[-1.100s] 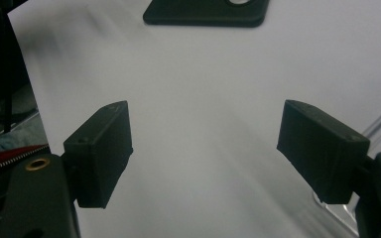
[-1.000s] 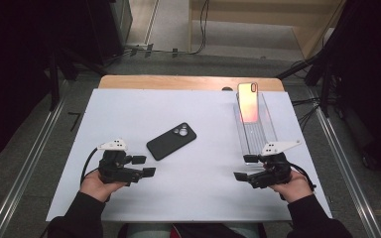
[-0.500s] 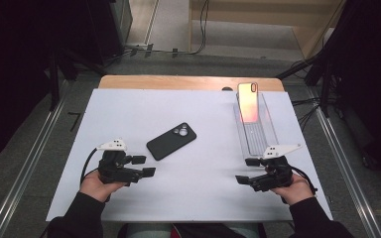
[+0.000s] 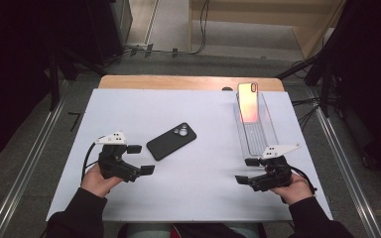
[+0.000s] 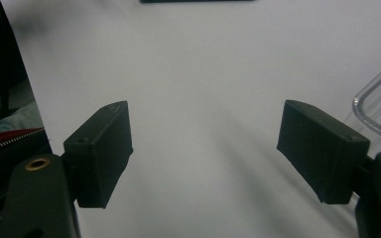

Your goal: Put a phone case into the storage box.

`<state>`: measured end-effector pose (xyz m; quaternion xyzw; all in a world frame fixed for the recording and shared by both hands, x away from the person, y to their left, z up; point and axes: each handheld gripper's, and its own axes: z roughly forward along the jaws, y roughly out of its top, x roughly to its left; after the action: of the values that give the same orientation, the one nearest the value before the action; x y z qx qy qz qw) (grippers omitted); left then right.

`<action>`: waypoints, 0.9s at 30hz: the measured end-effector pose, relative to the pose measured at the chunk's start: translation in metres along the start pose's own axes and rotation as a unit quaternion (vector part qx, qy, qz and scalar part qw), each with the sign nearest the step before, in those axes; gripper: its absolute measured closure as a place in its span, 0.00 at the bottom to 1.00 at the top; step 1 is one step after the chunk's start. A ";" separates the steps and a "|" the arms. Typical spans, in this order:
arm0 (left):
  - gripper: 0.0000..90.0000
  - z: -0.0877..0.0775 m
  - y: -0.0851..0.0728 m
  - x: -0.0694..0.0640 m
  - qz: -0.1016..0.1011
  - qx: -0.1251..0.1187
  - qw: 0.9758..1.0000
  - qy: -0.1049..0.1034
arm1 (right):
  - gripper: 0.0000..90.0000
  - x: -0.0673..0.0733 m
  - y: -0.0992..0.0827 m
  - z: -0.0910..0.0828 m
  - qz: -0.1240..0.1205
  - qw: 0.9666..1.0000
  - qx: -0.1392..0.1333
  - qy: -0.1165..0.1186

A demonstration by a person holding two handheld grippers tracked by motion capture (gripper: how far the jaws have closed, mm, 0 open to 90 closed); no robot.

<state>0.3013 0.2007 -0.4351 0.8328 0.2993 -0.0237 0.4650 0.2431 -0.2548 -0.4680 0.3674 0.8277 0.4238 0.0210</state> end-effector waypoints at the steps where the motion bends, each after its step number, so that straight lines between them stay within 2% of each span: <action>1: 0.00 0.000 0.001 0.001 0.002 0.002 1.000 0.003 | 0.22 0.000 0.000 0.000 0.001 1.000 0.001 0.001; 4: 0.00 0.002 0.003 0.006 0.008 0.004 1.000 0.007 | 0.22 0.000 0.000 0.001 -0.002 1.000 0.001 0.005; 9: 0.00 0.005 0.009 0.012 0.006 0.005 1.000 0.015 | 0.22 0.001 -0.001 0.001 -0.009 1.000 -0.001 0.009; 12: 0.00 0.009 0.013 0.013 0.018 0.014 0.999 0.025 | 0.22 0.001 -0.002 0.001 -0.009 1.000 0.001 0.010; 16: 0.00 0.013 0.018 0.016 0.019 0.017 0.999 0.026 | 0.22 0.000 -0.003 0.001 -0.005 1.000 0.004 0.011; 22: 0.00 0.020 0.030 0.024 0.034 0.012 0.999 0.025 | 0.22 0.001 -0.004 0.003 -0.006 1.000 0.007 0.014; 27: 0.00 0.032 0.039 0.033 0.038 0.023 0.999 0.023 | 0.22 0.003 -0.003 0.004 -0.005 1.000 0.007 0.017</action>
<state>0.3562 0.1766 -0.4341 0.8546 0.2770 0.0062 0.4392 0.2406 -0.2518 -0.4720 0.3563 0.8324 0.4243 0.0065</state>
